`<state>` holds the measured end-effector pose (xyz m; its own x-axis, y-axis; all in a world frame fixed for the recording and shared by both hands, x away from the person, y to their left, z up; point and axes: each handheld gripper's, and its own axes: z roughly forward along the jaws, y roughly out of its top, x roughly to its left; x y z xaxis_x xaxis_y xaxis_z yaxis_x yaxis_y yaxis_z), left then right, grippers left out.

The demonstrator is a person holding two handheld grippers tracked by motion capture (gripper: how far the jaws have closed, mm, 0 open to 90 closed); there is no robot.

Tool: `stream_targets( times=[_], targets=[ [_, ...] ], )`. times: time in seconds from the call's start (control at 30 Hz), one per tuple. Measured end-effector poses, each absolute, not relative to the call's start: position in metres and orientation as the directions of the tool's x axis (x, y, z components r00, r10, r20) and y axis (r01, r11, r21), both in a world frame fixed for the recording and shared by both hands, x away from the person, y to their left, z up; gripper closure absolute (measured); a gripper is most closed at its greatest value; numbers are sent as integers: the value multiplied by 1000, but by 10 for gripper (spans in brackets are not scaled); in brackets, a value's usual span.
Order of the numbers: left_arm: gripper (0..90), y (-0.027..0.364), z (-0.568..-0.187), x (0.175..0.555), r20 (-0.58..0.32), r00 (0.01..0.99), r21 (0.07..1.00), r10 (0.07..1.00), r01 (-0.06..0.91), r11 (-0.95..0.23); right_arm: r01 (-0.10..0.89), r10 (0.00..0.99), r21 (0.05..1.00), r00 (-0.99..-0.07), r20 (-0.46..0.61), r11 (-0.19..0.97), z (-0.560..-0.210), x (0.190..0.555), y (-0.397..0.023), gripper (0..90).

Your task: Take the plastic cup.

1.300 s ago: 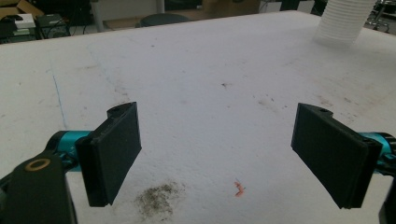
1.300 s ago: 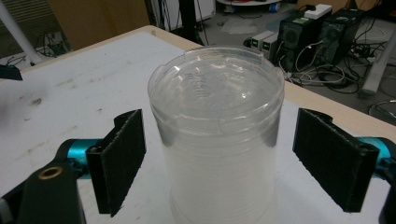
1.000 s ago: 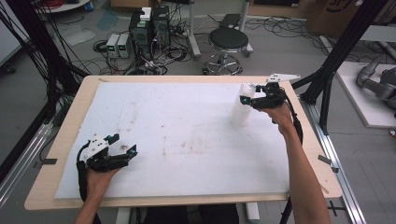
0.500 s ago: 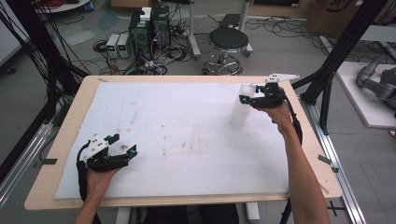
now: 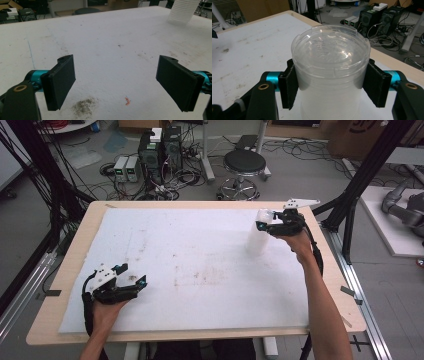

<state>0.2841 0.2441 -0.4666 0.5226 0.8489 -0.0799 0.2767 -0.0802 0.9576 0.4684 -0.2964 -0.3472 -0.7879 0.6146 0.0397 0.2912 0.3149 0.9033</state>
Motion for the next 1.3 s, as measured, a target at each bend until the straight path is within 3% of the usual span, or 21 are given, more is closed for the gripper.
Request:
stream_targets(
  times=[0.43, 1.03, 1.3],
  targets=[
    [157, 244, -466, 285, -73, 525, 956, 848, 279, -91, 288, 624, 916, -780, 54, 280, -334, 467, -296, 359],
    [157, 244, -467, 284, -72, 527, 958, 847, 272, -88, 229, 633, 929, -774, -7, 290, -247, 461, -295, 363],
    [157, 244, -467, 284, -76, 530, 959, 845, 271, -83, 233, 629, 929, -778, -1, 289, -236, 456, -293, 363]
  ],
)
